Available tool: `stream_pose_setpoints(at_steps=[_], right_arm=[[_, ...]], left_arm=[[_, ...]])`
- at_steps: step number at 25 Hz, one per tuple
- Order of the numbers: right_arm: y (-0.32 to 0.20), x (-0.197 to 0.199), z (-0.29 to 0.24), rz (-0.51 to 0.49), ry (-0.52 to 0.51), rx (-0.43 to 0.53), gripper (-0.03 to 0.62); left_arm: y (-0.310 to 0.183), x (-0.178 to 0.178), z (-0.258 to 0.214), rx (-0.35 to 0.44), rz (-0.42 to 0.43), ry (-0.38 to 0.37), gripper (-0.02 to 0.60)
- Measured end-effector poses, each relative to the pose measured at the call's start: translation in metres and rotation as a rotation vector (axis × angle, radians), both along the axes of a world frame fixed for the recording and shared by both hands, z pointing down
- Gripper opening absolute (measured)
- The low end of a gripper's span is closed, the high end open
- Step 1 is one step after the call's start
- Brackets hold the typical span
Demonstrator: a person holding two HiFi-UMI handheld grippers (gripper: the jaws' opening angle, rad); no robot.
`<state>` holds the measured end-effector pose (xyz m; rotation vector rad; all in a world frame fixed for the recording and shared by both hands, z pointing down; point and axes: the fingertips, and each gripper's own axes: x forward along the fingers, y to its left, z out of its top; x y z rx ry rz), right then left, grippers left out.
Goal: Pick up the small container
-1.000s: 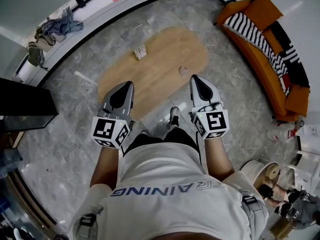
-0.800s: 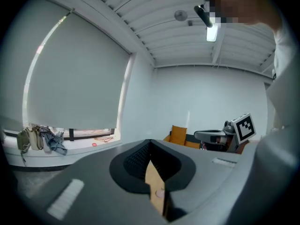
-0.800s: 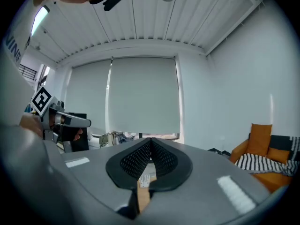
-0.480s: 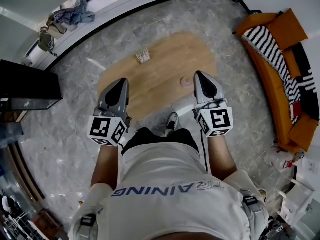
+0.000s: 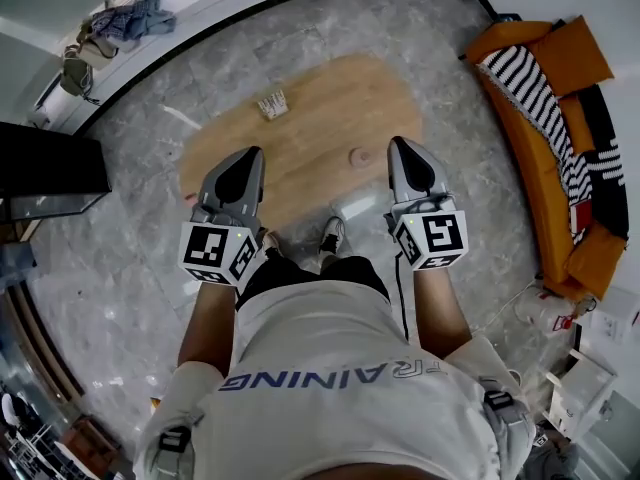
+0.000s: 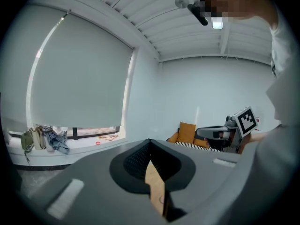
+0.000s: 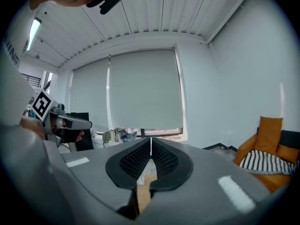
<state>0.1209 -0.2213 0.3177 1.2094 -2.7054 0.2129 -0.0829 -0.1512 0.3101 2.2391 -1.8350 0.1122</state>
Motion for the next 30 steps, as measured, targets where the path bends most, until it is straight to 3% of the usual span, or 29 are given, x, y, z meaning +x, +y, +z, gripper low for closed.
stream_pose_setpoints(at_steps=[4, 10, 15, 22, 30], right_arm=[[0.001, -0.001, 0.005, 0.018, 0.023, -0.016, 0.042], [0.000, -0.007, 0.012, 0.038, 0.033, -0.039, 0.149], [-0.002, -0.002, 0.020, 0.050, 0.047, -0.061, 0.257], [-0.003, -0.004, 0.028, 0.042, 0.079, -0.085, 0.464], [-0.009, 0.005, 0.050, 0.048, 0.087, -0.145, 0.511]], left_arm=[[-0.004, -0.001, 0.003, -0.002, 0.033, 0.024, 0.000], [-0.008, -0.005, 0.009, -0.019, 0.077, 0.043, 0.000], [-0.013, 0.000, 0.011, -0.024, 0.101, 0.039, 0.000], [-0.016, 0.003, 0.012, -0.031, 0.113, 0.038, 0.000], [-0.028, 0.010, 0.021, -0.047, 0.122, 0.043, 0.000]])
